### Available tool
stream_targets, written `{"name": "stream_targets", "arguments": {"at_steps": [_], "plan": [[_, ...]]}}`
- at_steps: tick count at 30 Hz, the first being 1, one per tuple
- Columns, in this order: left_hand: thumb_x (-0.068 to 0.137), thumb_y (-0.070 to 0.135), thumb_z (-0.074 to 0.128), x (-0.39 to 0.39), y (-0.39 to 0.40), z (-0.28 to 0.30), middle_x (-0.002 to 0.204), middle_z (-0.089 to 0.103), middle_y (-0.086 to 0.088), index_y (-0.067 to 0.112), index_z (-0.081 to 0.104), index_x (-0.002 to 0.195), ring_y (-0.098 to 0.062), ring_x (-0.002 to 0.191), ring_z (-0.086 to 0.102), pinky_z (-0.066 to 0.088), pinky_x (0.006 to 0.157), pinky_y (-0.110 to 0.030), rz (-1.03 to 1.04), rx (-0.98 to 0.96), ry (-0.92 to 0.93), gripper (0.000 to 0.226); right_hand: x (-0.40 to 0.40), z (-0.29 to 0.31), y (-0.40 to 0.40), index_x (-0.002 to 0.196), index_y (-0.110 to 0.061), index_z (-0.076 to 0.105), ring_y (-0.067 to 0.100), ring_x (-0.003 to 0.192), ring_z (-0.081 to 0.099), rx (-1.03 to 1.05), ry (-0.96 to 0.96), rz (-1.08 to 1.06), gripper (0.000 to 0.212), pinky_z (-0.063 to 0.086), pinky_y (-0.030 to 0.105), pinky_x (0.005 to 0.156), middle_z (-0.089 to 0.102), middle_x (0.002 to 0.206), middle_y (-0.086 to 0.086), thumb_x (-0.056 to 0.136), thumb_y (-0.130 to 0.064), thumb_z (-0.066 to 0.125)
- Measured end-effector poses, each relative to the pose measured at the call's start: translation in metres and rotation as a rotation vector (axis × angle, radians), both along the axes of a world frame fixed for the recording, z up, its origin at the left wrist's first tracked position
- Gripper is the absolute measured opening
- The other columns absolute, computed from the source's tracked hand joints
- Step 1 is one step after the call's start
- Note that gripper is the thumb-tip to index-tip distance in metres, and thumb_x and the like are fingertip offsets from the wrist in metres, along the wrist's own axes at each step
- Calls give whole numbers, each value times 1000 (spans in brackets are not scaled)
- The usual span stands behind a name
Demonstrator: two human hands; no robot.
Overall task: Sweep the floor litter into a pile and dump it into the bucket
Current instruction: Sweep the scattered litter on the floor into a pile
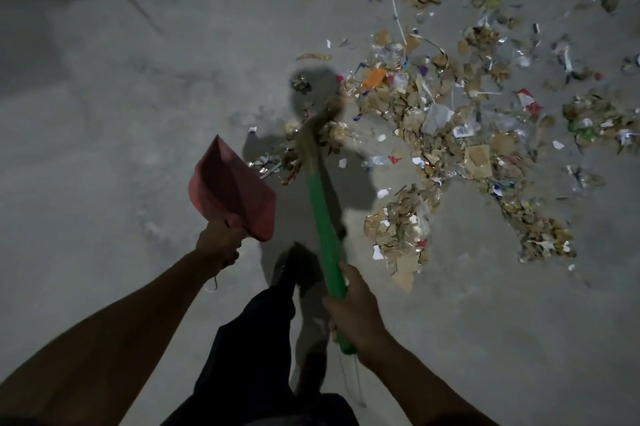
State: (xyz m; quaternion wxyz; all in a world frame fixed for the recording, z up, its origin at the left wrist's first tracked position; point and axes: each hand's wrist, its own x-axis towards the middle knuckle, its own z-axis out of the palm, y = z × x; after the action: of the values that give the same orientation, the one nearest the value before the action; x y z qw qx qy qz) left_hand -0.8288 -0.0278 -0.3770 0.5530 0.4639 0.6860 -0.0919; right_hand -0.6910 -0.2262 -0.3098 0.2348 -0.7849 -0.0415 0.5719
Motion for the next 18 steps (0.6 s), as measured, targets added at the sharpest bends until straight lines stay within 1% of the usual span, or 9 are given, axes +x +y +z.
{"name": "stream_targets", "arguments": {"at_steps": [1,3,5,7,10,13,16,18], "plan": [[86,11,65,-4,-1,-1,73,53,-13,3,52,96,-21,48,45,34,36,-21,11,-5,-2,19,4,-7,1,140,-38,40,22,71,63,-15,2,26,65,51,29,56,64,102,5,85,-7,55],[86,12,65,-11,-3,-5,75,53,-14,0,50,106,-21,48,44,32,32,-19,39,-15,-7,28,16,-22,6,145,-30,41,22,66,63,-48,-1,44,67,50,30,55,65,104,9,85,-4,55],[86,13,64,-17,-5,-9,77,54,-14,-2,49,112,-20,47,45,31,31,-18,45,-19,1,33,34,-39,13,143,-20,46,21,60,60,-75,-23,1,59,48,30,53,66,98,10,88,0,55],[86,14,64,-19,-8,-12,77,54,-14,-2,50,111,-19,47,44,31,32,-18,46,-22,-7,33,58,-54,21,137,-14,51,20,58,57,-73,-61,-80,50,46,29,50,65,89,10,90,3,56],[86,15,66,-20,-14,-16,77,54,-14,-1,50,108,-18,47,43,30,32,-18,55,-29,-28,31,97,-68,30,132,-7,53,18,47,52,-51,-112,-225,48,41,23,40,59,82,15,86,9,57],[85,16,66,-21,-19,-18,77,55,-13,1,51,105,-18,46,44,31,32,-18,56,-11,-34,29,120,-63,40,132,2,50,13,35,49,0,-179,-335,47,40,19,34,52,75,16,86,13,53],[86,14,64,-26,-25,-18,75,54,-13,1,52,103,-19,47,44,32,32,-18,69,11,-32,25,108,-40,37,135,1,47,11,33,47,88,-170,-401,51,40,20,35,50,72,14,87,15,50],[86,14,65,-31,-30,-14,75,54,-13,2,52,105,-19,48,44,32,33,-18,82,14,-28,26,83,-20,23,140,-8,45,13,41,50,102,-161,-346,56,43,23,37,56,78,14,88,12,53]]}}
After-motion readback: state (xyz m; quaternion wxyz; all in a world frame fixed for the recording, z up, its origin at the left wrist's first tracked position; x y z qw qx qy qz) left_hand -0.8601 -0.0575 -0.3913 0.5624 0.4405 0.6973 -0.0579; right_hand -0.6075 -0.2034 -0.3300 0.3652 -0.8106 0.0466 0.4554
